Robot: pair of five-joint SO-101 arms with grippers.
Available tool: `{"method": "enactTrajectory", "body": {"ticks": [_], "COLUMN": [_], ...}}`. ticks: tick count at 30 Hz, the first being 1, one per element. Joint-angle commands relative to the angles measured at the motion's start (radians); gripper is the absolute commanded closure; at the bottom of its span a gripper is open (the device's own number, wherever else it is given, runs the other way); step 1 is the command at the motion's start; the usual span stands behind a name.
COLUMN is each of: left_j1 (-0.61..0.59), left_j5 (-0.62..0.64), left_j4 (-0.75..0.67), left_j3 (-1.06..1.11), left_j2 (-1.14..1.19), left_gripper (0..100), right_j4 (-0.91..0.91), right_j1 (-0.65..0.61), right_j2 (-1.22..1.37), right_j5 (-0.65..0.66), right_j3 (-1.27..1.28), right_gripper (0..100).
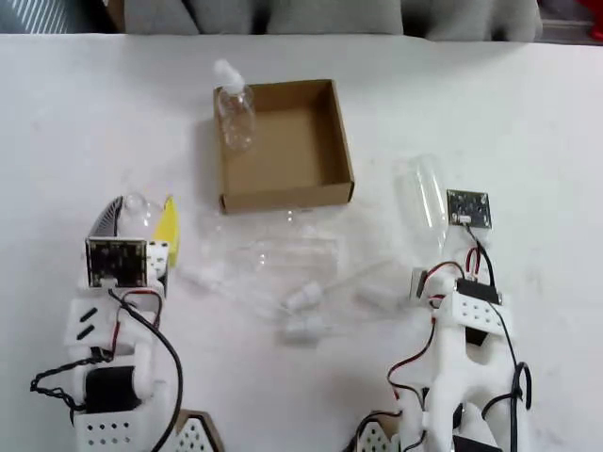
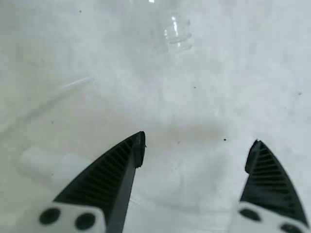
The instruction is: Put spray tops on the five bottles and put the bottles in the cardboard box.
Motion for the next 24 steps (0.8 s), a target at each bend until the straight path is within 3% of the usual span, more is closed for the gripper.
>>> {"method": "enactTrajectory", "body": {"ticks": [1, 5, 8, 10, 12, 17, 24], "left_j1": [0.004, 0.004, 0.004, 0.004, 0.002, -0.048, -0.105], "left_j5": [0.034, 0.034, 0.032, 0.028, 0.032, 0.034, 0.051], "left_j4": [0.002, -0.006, -0.052, -0.095, -0.094, -0.092, -0.091], "left_j3": [-0.003, 0.029, 0.069, 0.098, 0.097, 0.097, 0.097], "left_j2": [-0.016, -0.016, -0.016, -0.016, -0.015, -0.015, -0.015], "left_gripper": [87, 87, 87, 87, 87, 87, 87], "right_j4": [-0.005, 0.056, 0.231, 0.378, 0.524, 0.782, 0.722], "right_j1": [0.004, 0.001, -0.048, -0.119, -0.211, -0.470, -0.880], "right_j2": [-0.027, -0.027, -0.027, -0.027, -0.027, -0.030, -0.213], "right_j5": [0.012, 0.014, 0.018, 0.089, 0.166, 0.176, 0.181], "right_j3": [-0.015, -0.101, -0.247, -0.361, -0.470, -0.623, -0.494], "right_gripper": [69.8, 69.8, 69.8, 69.8, 69.8, 69.8, 69.8]}}
